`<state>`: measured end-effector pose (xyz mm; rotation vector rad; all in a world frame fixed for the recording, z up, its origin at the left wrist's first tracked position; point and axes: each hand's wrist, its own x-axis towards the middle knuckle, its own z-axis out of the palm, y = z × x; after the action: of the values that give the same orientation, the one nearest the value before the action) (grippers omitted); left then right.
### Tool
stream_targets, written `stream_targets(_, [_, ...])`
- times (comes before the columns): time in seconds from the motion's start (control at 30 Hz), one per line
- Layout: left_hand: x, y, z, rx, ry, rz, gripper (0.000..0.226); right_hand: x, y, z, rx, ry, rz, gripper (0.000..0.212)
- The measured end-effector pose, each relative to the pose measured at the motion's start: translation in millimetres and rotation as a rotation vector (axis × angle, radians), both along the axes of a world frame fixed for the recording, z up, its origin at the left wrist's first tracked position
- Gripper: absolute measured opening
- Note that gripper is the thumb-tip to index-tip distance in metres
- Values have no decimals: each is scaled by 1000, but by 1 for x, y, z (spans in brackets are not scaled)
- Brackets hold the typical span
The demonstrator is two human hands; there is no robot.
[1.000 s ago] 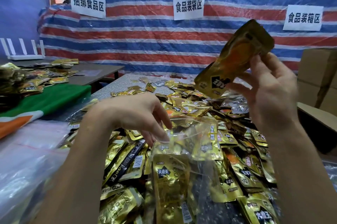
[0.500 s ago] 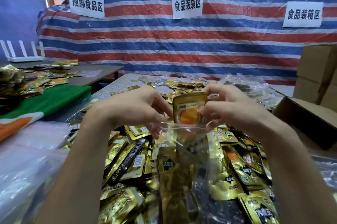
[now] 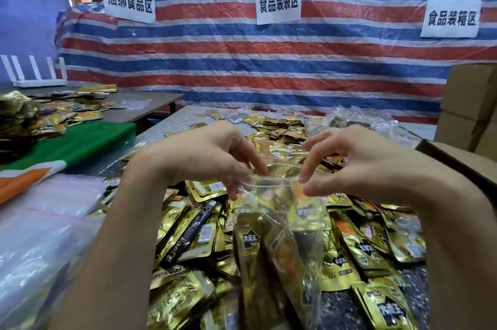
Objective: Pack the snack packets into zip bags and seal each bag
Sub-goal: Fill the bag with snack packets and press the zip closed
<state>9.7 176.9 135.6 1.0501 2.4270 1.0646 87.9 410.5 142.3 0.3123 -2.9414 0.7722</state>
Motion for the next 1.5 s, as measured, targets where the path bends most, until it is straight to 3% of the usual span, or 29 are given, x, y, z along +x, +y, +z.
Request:
stream_targets(0.13, [0, -1, -1, 52, 14, -52, 20, -1, 5, -1, -165, -103, 101, 16])
stream_targets(0.23, [0, -4, 1, 197, -41, -98, 19, 5, 16, 6, -373, 6, 170, 29])
stream_targets(0.33, [2, -8, 4, 317, -143, -149, 37, 8, 20, 9, -451, 166, 163, 34])
stream_targets(0.47, [3, -14, 7, 149, -119, -291, 38, 3, 20, 5, -389, 189, 69, 41])
stream_targets(0.6, [-2, -11, 2, 204, -117, -79, 54, 7, 28, 6, -300, 50, 42, 42])
stream_targets(0.73, [-5, -8, 0, 205, -36, 38, 35, 18, 36, 8, -318, -115, 92, 23])
stream_targets(0.83, [-7, -9, 1, 221, 35, 39, 22, 19, 42, 9, -342, 27, 35, 21])
stream_targets(1.07, [-9, -18, 1, 258, -10, -10, 21, 25, 43, 12, -426, 274, 84, 19])
stream_targets(1.23, [-11, -19, 0, 276, 50, -10, 22, 21, 48, 10, -416, 159, 100, 16])
stream_targets(1.37, [-11, -10, -5, 108, 15, -30, 30, 18, 48, 9, -421, 116, 100, 15])
stream_targets(1.5, [-10, -2, -5, 93, 16, -38, 17, 18, 47, 9, -408, 112, 60, 13])
